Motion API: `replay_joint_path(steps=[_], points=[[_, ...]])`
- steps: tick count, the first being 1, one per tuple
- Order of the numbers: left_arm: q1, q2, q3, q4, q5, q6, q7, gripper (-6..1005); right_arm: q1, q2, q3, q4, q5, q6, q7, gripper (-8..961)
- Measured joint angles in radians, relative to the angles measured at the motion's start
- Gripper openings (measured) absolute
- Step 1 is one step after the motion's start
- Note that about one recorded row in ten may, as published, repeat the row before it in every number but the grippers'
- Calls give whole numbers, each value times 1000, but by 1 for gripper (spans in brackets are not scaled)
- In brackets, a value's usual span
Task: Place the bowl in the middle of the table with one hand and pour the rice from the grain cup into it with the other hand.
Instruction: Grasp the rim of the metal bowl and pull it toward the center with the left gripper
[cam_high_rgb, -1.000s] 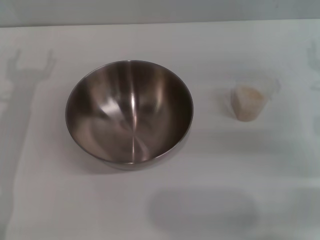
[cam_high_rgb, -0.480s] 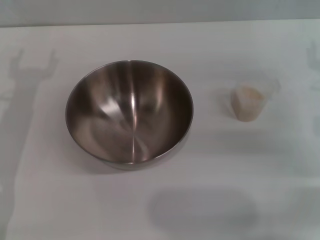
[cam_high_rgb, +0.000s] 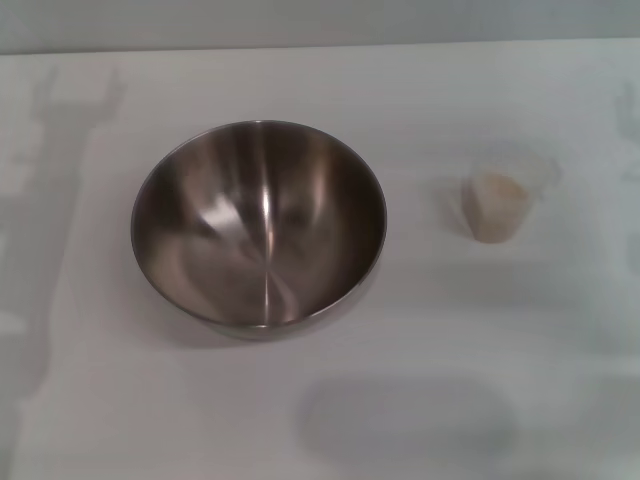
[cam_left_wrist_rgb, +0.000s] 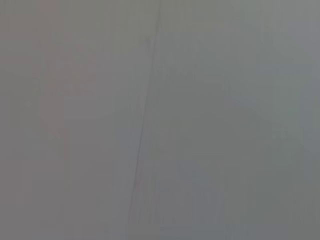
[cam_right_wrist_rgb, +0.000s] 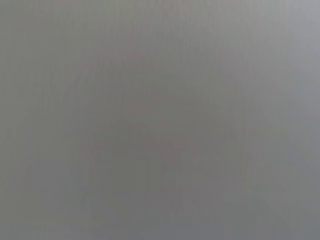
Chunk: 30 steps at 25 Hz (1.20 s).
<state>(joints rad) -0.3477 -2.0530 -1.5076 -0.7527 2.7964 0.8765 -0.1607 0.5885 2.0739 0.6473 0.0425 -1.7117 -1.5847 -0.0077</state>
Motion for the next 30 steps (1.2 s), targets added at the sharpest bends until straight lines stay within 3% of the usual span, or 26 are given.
replay_joint_path(steps=[1,2,5,6,7,13,14,15,17,19,20,21,22,27,30], points=[[28,3,-23,-124,21,-147,3,868,-1,0,0,0,0,0,0,589],[28,3,-23,-124,21,-147,3,868,-1,0,0,0,0,0,0,589],[64,3,-49,-299,52,-375,3,867,-2,0,0,-2,0,-4,0,589],[88,2,-74,-460,60,-610,3,867,-2,0,0,-3,0,-6,0,589],[88,2,-74,-460,60,-610,3,867,-2,0,0,-3,0,-6,0,589],[82,5,-159,-774,55,-1211,14,867,-3,0,0,-4,0,-10,0,588],[82,5,-159,-774,55,-1211,14,867,-3,0,1,-4,0,-10,0,588],[65,8,-186,-846,49,-1385,43,867,-3,0,5,-4,0,-10,0,588],[38,4,-227,-921,35,-1577,105,866,-1,-1,16,-4,0,-10,0,588],[-2,-4,-283,-984,-9,-1787,201,866,3,-2,29,-4,0,-7,0,588],[-8,-4,-290,-989,-20,-1817,215,866,4,-2,32,-3,0,-6,0,588],[-44,-4,-327,-1005,-64,-1957,280,866,4,-3,35,-3,0,-5,0,588],[-44,-4,-327,-1005,-64,-1957,280,866,5,-3,37,-3,0,-5,0,588],[-136,-6,-393,-996,-104,-2248,389,866,6,-5,38,-5,0,-10,0,588],[-164,-6,-395,-990,-105,-2332,395,865,6,-6,38,-8,0,-10,0,588]])
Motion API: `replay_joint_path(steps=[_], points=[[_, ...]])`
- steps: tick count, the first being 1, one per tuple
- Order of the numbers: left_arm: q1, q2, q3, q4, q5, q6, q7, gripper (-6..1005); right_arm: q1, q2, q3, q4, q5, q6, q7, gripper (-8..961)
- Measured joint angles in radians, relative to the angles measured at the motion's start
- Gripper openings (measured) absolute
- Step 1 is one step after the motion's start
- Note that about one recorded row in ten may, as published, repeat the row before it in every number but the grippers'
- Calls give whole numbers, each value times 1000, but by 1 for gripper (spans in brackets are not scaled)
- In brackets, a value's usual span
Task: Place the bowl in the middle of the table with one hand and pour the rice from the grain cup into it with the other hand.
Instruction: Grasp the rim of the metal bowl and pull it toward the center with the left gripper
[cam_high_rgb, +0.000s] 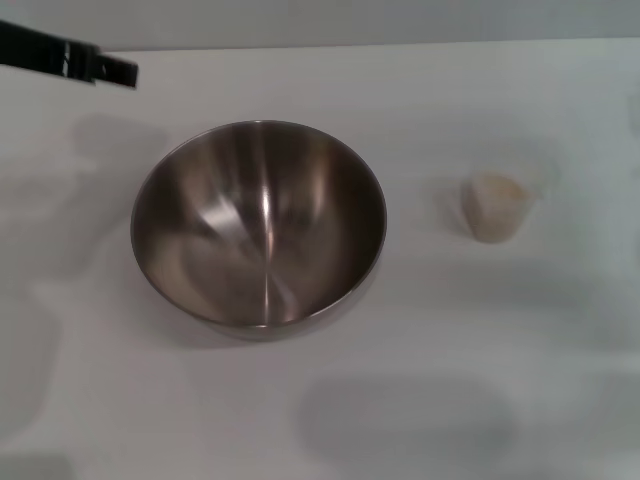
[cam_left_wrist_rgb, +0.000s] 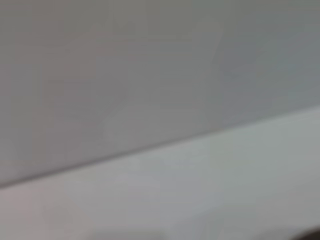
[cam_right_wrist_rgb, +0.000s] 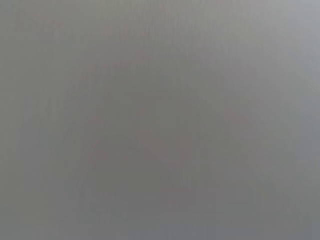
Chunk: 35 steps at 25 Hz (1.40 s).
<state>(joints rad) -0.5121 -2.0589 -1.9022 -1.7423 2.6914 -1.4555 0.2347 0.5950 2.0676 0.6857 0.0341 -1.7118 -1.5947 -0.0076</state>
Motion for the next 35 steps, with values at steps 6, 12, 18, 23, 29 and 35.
replay_joint_path(steps=[6,12,18,23,29,35], points=[[-50,-2,3,86,-15,-92,15,865,0,0,0,0,0,-1,0,588],[-107,-2,2,243,-36,-116,49,864,0,0,0,0,0,-1,0,589],[-130,-2,12,337,-31,-78,72,864,-3,0,0,0,0,-2,0,588],[-145,-2,13,401,-29,-41,87,864,-5,0,0,0,0,-2,0,589],[-161,-3,21,455,-6,-4,95,863,-7,0,0,4,0,-12,0,589],[-173,-2,27,498,4,20,111,863,-8,1,0,6,0,-14,0,589]])
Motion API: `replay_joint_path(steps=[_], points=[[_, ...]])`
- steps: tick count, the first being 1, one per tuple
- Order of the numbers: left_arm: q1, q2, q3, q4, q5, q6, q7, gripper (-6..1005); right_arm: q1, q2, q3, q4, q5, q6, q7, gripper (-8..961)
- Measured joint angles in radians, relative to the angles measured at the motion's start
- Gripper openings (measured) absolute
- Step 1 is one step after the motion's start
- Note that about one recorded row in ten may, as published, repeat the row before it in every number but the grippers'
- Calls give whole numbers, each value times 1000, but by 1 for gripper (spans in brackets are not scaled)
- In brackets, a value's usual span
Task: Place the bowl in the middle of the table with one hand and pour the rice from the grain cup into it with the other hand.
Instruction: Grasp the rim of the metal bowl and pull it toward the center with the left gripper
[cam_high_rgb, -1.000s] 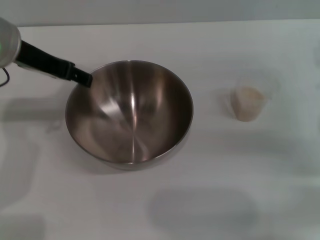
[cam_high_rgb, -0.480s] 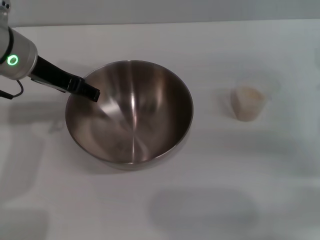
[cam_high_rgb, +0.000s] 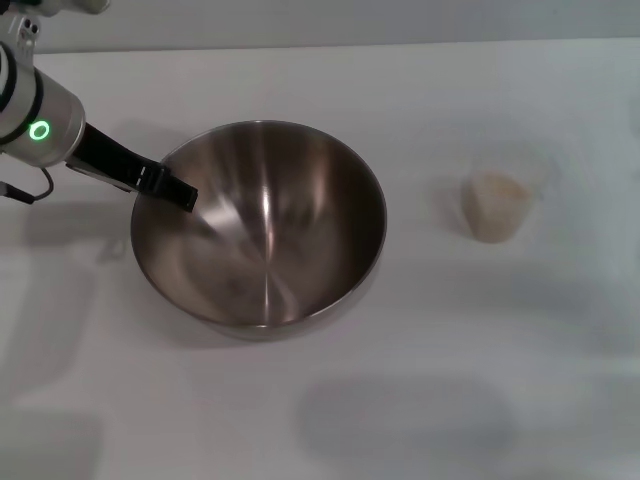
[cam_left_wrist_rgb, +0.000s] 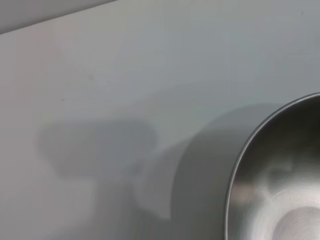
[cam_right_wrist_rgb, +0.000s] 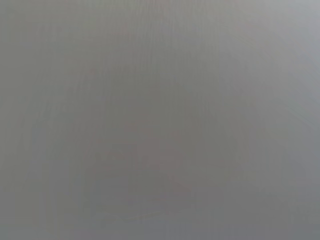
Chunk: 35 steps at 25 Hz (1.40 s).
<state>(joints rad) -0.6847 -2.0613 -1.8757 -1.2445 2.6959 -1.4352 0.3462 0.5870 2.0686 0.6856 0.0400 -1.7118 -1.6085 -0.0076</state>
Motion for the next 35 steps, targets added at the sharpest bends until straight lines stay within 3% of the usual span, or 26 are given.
replay_joint_path(steps=[8,13,19,21,32,35], points=[[-9,-1,1,43,4,30,21,862,-6,3,0,1,0,-13,0,589],[-9,0,1,47,4,46,22,794,-11,4,0,1,0,-19,0,589],[-8,0,1,51,4,49,32,586,-16,4,0,3,0,-24,1,589],[-10,0,1,58,4,49,33,339,-17,4,0,3,0,-25,1,589],[-12,0,1,60,-2,49,33,138,-20,5,0,3,0,-39,2,588],[-13,-1,1,60,-3,49,33,130,-21,5,0,3,0,-39,2,588]])
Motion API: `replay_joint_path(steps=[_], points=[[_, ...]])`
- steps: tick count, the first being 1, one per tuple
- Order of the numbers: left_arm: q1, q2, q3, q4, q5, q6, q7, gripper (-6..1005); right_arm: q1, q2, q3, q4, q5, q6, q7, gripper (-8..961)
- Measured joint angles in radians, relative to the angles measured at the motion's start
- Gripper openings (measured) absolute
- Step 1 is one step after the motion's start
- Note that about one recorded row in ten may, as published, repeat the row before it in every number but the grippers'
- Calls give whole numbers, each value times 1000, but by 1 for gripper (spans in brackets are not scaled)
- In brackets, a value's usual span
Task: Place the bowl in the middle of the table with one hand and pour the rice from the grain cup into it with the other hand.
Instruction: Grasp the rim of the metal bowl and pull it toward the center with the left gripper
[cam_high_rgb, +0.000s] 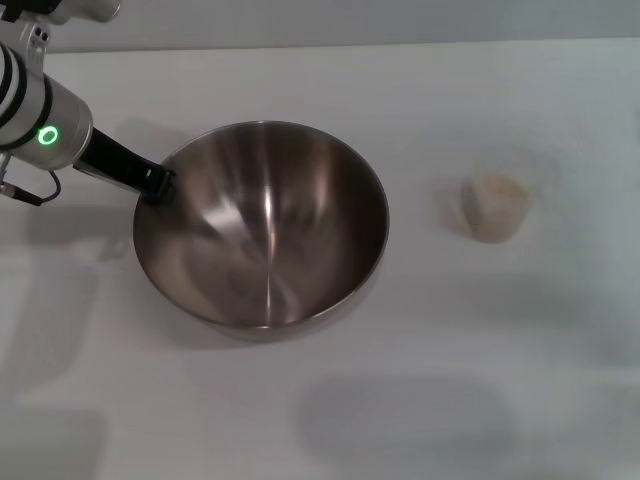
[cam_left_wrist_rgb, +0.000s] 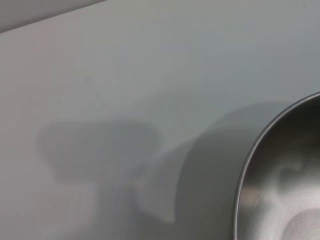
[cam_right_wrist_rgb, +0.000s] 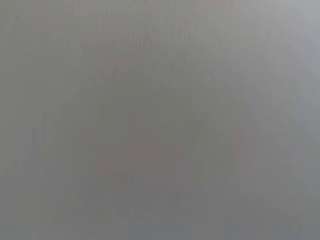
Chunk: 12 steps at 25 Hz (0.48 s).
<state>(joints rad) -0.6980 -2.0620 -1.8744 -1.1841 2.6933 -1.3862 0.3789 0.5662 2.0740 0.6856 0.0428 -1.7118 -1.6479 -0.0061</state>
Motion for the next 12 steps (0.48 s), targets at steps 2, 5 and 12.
replay_joint_path(steps=[2,5,12], points=[[-2,-1,-3,0,0,0,0,124,0,0,0,0,0,0,0,588],[-9,-1,-11,0,-2,0,0,121,0,0,0,0,0,0,0,588],[-22,1,-49,9,-5,-1,19,85,0,0,0,0,0,0,0,588]])
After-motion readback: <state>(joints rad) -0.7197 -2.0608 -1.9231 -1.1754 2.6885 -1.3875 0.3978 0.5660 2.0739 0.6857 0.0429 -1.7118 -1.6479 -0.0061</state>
